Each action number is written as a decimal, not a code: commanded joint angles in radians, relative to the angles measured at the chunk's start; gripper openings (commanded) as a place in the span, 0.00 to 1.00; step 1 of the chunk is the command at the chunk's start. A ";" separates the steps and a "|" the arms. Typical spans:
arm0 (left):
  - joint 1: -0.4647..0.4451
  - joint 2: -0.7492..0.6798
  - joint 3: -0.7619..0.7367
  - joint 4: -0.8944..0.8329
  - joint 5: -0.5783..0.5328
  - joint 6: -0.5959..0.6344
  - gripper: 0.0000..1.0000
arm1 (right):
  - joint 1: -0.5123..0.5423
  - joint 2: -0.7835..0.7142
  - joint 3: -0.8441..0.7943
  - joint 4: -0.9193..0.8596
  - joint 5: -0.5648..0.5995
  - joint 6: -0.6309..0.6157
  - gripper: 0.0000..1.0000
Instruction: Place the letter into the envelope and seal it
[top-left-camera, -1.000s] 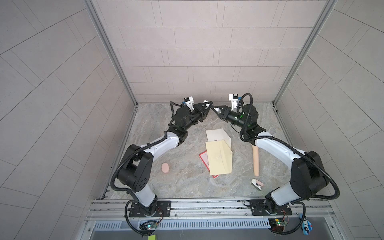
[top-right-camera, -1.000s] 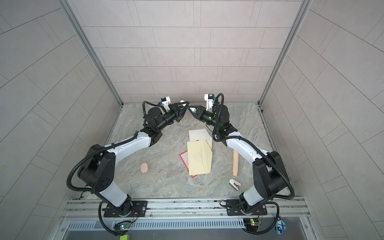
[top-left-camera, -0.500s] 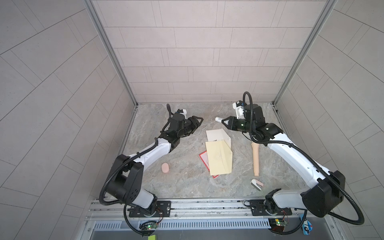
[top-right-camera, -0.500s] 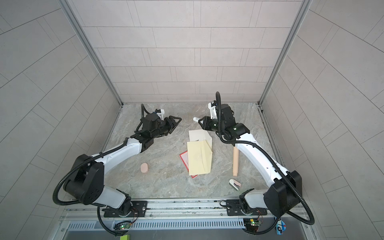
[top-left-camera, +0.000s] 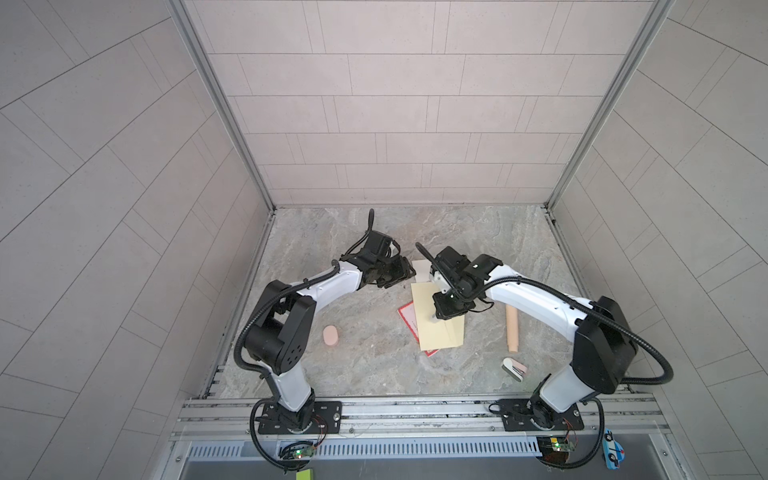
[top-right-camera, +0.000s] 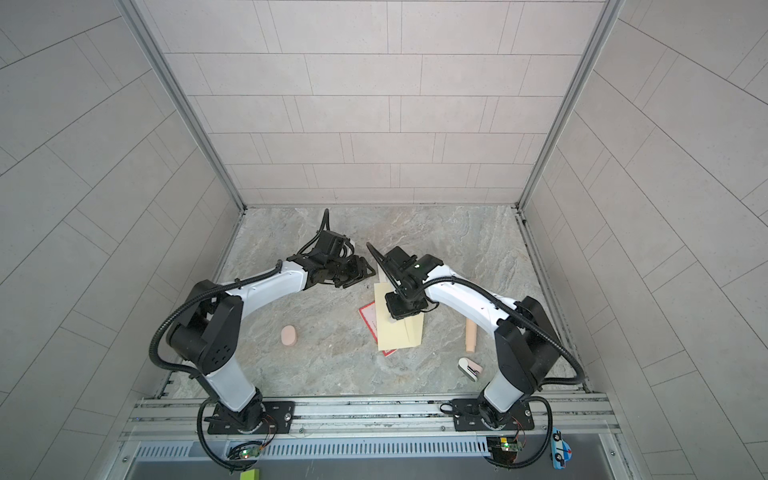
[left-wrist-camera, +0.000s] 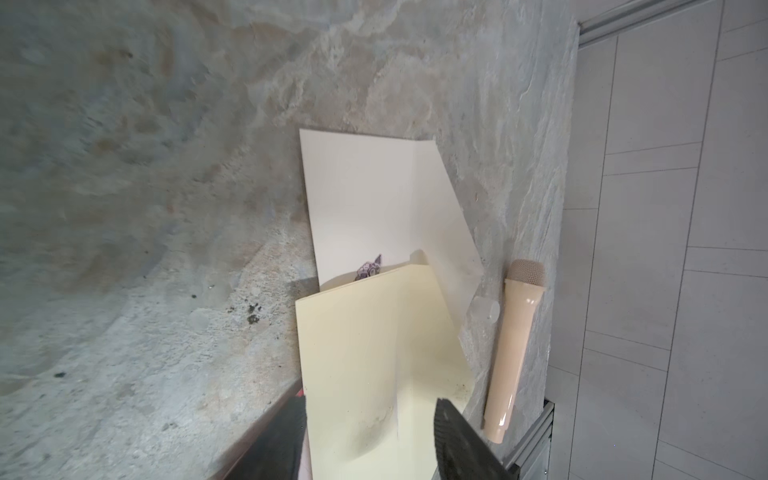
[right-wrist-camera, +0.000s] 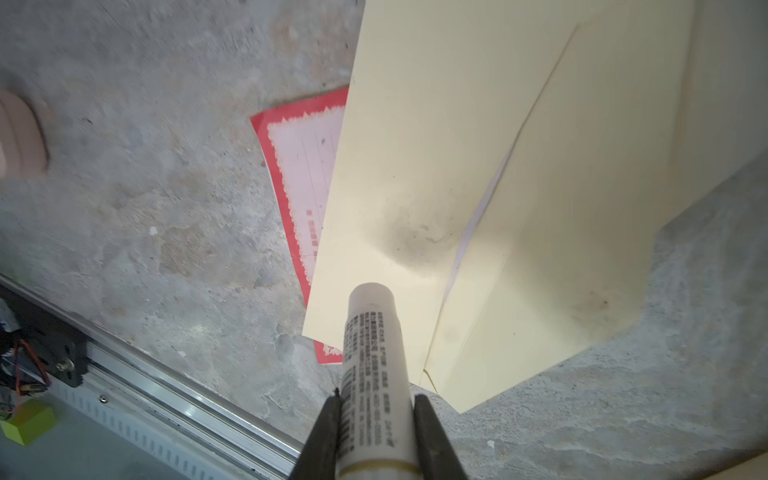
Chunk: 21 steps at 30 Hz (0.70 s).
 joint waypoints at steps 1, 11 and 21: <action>-0.009 0.043 0.028 -0.041 0.028 0.032 0.56 | 0.004 0.024 0.060 -0.059 0.049 -0.024 0.00; -0.016 0.129 0.052 -0.019 0.058 0.037 0.54 | 0.002 0.160 0.174 -0.109 0.075 -0.070 0.00; -0.031 0.176 0.065 0.001 0.071 0.032 0.54 | 0.002 0.252 0.244 -0.152 0.170 -0.097 0.00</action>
